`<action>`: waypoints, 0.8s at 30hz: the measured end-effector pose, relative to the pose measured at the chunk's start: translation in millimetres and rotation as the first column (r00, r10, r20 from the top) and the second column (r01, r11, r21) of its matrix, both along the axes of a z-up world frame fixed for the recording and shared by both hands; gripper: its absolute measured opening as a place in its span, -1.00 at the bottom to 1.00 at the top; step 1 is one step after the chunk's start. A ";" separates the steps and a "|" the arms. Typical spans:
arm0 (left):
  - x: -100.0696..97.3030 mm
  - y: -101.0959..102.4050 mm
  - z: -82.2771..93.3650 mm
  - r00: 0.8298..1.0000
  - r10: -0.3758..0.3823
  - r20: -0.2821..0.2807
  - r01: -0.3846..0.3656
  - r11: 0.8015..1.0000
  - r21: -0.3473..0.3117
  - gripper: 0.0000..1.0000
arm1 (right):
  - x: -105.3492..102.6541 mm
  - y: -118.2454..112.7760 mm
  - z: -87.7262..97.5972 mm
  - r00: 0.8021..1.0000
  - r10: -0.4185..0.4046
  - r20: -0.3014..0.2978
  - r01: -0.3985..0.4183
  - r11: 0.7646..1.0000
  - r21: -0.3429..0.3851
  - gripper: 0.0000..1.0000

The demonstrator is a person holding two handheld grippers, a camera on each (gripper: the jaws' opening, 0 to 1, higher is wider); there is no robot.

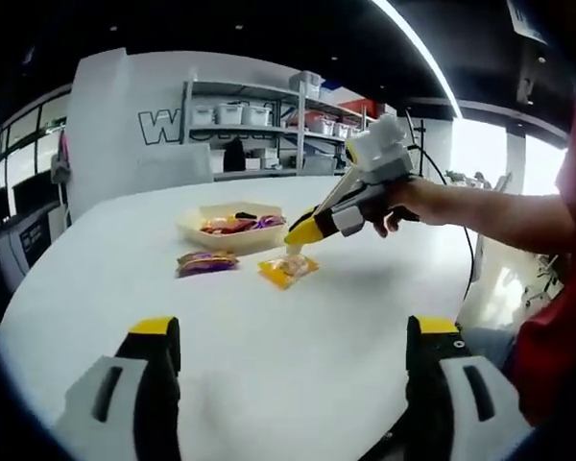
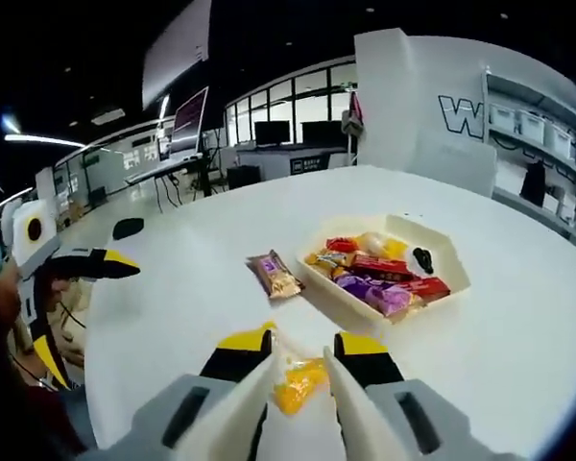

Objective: Place the target food into the container with the food tongs after gripping and lifting it, then release it inside without dropping or visibly crushing the food.

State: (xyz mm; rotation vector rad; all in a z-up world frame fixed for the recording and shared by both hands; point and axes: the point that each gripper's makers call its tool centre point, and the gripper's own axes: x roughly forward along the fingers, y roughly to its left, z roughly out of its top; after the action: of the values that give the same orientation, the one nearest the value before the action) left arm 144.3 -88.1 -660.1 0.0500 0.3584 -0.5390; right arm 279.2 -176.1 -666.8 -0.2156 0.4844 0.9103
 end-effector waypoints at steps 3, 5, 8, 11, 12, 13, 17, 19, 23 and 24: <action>0.3 -1.8 -1.9 1.000 -0.007 -0.006 0.007 1.000 0.004 0.91 | -3.9 -3.1 1.5 1.000 -0.010 -0.019 0.010 1.000 0.002 -0.58; 0.6 -4.3 -1.8 1.000 -0.015 -0.003 0.015 1.000 0.011 0.91 | -4.8 -4.3 2.7 0.999 -0.023 -0.032 0.024 1.000 0.014 -0.58; 0.1 -7.3 -0.6 1.000 -0.022 -0.001 0.022 1.000 0.008 0.90 | -7.4 -5.4 5.0 0.998 -0.041 -0.047 0.042 0.999 0.027 -0.58; -0.5 -8.7 -1.6 1.000 -0.026 -0.001 0.026 1.000 0.012 0.90 | -8.5 -7.5 2.9 0.998 -0.049 -0.048 0.050 0.999 0.011 -0.58; -0.8 -8.7 -1.9 1.000 -0.027 -0.001 0.027 1.000 0.013 0.90 | -7.1 -10.9 2.1 0.997 -0.062 -0.041 0.062 0.998 -0.001 -0.57; -1.3 -8.7 -1.9 1.000 -0.027 -0.002 0.027 1.000 0.013 0.90 | -5.4 -13.7 2.0 0.996 -0.077 -0.037 0.077 0.997 -0.002 -0.57; -4.3 -7.6 -2.2 1.000 -0.022 -0.002 0.022 1.000 0.008 0.90 | -3.6 -23.4 -2.6 0.994 -0.102 -0.049 0.102 0.995 -0.002 -0.57; -5.0 -7.0 -3.3 1.000 -0.022 -0.004 0.022 1.000 0.008 0.91 | -7.1 -25.8 -8.1 0.994 -0.102 -0.049 0.100 0.994 -0.032 -0.57; -6.5 -7.5 -3.1 1.000 -0.023 -0.005 0.023 1.000 0.007 0.91 | -14.9 -24.6 -8.5 0.995 -0.089 -0.046 0.088 0.996 -0.032 -0.56; -6.6 -7.7 -3.0 1.000 -0.023 -0.005 0.023 1.000 0.007 0.90 | -18.0 -23.6 -7.8 0.996 -0.082 -0.041 0.081 0.996 -0.037 -0.56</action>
State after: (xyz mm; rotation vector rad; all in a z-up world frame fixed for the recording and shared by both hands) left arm 137.7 -95.8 -663.1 0.0594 0.3643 -0.5610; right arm 261.2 -199.7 -674.6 -0.2075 0.5449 0.8285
